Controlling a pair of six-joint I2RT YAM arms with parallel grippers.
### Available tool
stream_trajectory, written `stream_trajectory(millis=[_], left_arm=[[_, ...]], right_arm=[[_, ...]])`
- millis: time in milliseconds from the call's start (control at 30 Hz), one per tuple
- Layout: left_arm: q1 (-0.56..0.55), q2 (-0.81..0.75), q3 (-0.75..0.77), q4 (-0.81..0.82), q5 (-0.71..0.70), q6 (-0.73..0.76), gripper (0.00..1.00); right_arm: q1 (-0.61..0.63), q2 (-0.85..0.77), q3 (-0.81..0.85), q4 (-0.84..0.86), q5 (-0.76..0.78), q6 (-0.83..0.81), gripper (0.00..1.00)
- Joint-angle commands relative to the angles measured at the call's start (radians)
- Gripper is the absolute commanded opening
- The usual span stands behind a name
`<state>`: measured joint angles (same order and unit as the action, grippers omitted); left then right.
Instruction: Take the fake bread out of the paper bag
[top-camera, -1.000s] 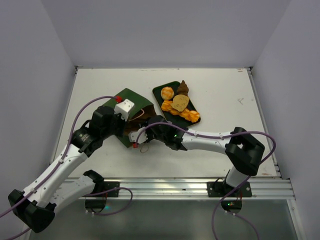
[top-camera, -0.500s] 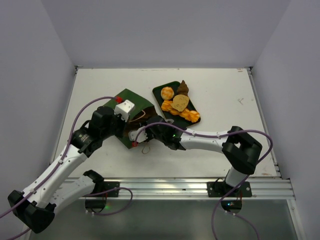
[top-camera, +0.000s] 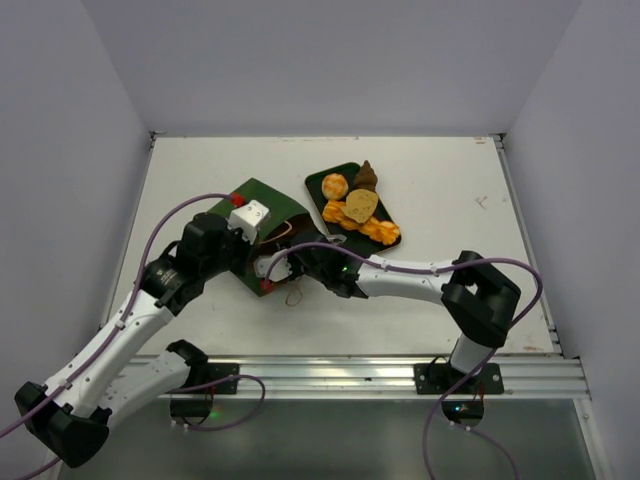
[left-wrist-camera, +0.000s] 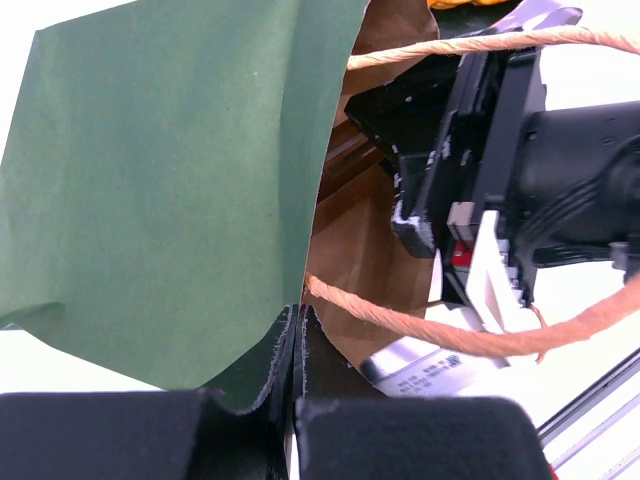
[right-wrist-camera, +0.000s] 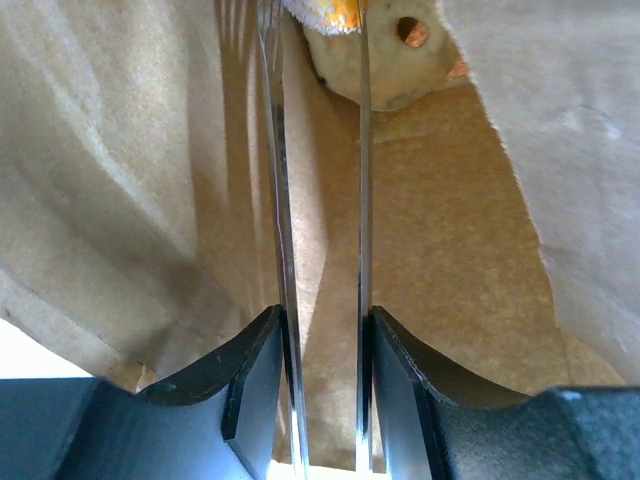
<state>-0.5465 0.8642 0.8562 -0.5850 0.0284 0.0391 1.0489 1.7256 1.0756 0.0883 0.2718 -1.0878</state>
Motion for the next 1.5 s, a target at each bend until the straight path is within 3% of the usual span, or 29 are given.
stream_trajectory(millis=[0, 167, 500, 900, 1133, 1233, 1267, 1467], left_arm=[[-0.006, -0.022, 0.006, 0.031, 0.028, 0.013, 0.0], [-0.006, -0.024, 0.003, 0.036, 0.031, 0.013, 0.0], [-0.006, -0.024, -0.009, 0.047, 0.028, 0.013, 0.0], [-0.006, -0.036, -0.032, 0.053, 0.015, 0.025, 0.0], [-0.006, -0.05, -0.032, 0.051, 0.025, 0.025, 0.0], [-0.006, -0.044, -0.032, 0.053, 0.047, 0.024, 0.0], [-0.006, -0.041, -0.034, 0.053, 0.06, 0.022, 0.0], [-0.006, -0.04, -0.031, 0.05, 0.071, 0.016, 0.0]], right_arm=[[0.005, 0.018, 0.052, 0.001, 0.032, 0.02, 0.41], [0.005, 0.038, 0.07, -0.025, 0.044, 0.028, 0.4], [0.005, 0.014, 0.069, -0.076, 0.033, 0.075, 0.11], [-0.003, -0.127, -0.025, -0.113, 0.012, 0.118, 0.05], [-0.009, -0.169, -0.063, -0.117, 0.015, 0.131, 0.07], [-0.009, -0.161, -0.071, -0.104, 0.018, 0.124, 0.16], [-0.009, -0.153, -0.068, -0.102, 0.023, 0.115, 0.26], [-0.009, -0.093, -0.039, -0.065, 0.052, 0.088, 0.38]])
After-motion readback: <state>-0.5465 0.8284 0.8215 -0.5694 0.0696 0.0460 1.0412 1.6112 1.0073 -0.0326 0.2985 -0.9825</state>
